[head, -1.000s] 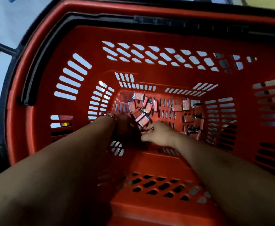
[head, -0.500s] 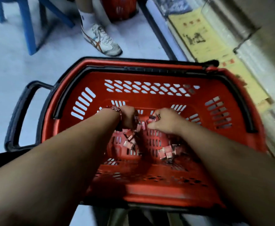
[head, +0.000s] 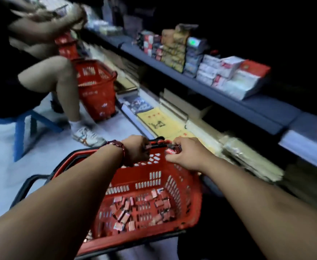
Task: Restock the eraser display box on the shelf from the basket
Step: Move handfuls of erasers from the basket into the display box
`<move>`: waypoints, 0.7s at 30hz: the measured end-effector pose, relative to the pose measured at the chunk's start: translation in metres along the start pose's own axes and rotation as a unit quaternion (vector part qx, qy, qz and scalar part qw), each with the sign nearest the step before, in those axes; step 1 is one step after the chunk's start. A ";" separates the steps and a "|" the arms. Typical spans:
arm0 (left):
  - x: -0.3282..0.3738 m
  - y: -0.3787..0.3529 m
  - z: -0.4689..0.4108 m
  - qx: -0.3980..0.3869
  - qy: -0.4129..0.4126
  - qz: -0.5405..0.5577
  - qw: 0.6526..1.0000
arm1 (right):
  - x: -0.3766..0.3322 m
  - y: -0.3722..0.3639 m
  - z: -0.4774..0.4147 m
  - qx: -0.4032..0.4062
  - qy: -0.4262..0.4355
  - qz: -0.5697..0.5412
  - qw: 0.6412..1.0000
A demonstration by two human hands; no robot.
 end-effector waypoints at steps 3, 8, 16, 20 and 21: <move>0.053 0.023 -0.006 0.023 -0.048 0.004 0.999 | 0.017 0.040 0.029 0.079 -0.030 -0.014 0.996; 0.146 0.050 -0.015 0.077 -0.124 0.075 0.986 | 0.046 0.105 0.084 0.180 -0.070 -0.032 0.981; 0.292 0.076 -0.018 0.074 -0.183 0.472 0.859 | 0.107 0.196 0.163 0.389 -0.110 -0.046 0.913; 0.352 0.073 -0.037 0.078 -0.181 0.549 0.813 | 0.142 0.229 0.176 0.432 -0.166 -0.055 0.885; 0.366 0.070 -0.042 0.073 -0.174 0.563 0.804 | 0.150 0.235 0.178 0.433 -0.183 -0.047 0.881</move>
Point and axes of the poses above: each hand's wrist, its own z-axis away from the middle knuckle, its own y-axis out of the back of the hand, x = y × z, the point moved 3 cm from there along -z, towards the middle knuckle, and after that the axes turned 2 degrees about -x, right-handed, at the moved point
